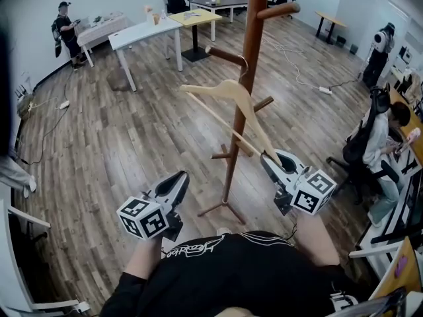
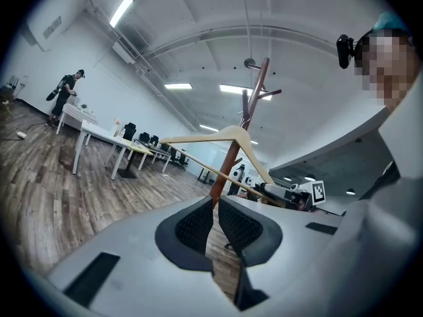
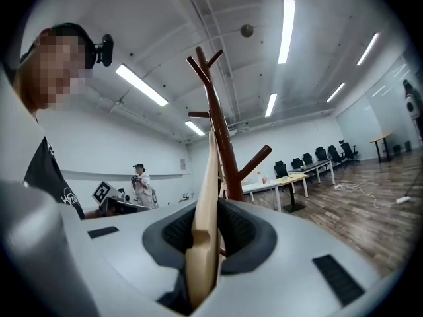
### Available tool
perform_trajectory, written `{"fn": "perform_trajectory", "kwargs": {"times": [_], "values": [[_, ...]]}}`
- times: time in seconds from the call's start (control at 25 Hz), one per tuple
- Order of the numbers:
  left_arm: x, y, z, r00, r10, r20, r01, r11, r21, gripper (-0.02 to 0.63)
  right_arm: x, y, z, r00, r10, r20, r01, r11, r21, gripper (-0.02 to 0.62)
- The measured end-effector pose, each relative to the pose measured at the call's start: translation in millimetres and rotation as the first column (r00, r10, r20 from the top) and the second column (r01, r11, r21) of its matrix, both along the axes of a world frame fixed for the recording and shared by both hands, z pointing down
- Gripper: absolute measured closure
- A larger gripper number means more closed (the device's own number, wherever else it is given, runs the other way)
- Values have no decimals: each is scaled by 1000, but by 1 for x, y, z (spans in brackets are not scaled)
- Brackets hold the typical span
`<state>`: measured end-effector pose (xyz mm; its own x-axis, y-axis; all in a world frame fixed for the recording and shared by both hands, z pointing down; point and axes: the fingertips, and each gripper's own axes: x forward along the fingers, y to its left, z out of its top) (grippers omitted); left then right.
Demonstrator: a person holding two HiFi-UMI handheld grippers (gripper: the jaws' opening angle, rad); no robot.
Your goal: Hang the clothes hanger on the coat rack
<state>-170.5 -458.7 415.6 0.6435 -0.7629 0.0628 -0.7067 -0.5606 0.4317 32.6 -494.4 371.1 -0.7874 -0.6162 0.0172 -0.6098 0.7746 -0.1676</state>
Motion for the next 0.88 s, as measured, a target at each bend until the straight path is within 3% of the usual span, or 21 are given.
{"fn": "perform_trajectory", "kwargs": {"times": [0.12,0.24,0.36,0.64,0.88], "values": [[5,10,-2,1000,17,17,-17,1000,11,574,6,11,-2,1000,10,12,-11,1000,22,521],[9,23,-4,999,36,28,-37,999,23,574,16,22,0,999,51,9,-51,998,38,439],[14,40,0,998,55,30,-56,998,23,574,29,38,5,991,114,66,-115,993,20,361],[29,69,7,996,86,37,-86,996,5,574,52,76,10,976,165,144,-162,986,-35,354],[39,99,-7,996,71,48,-73,997,38,574,42,116,6,987,73,143,-70,997,-29,354]]}}
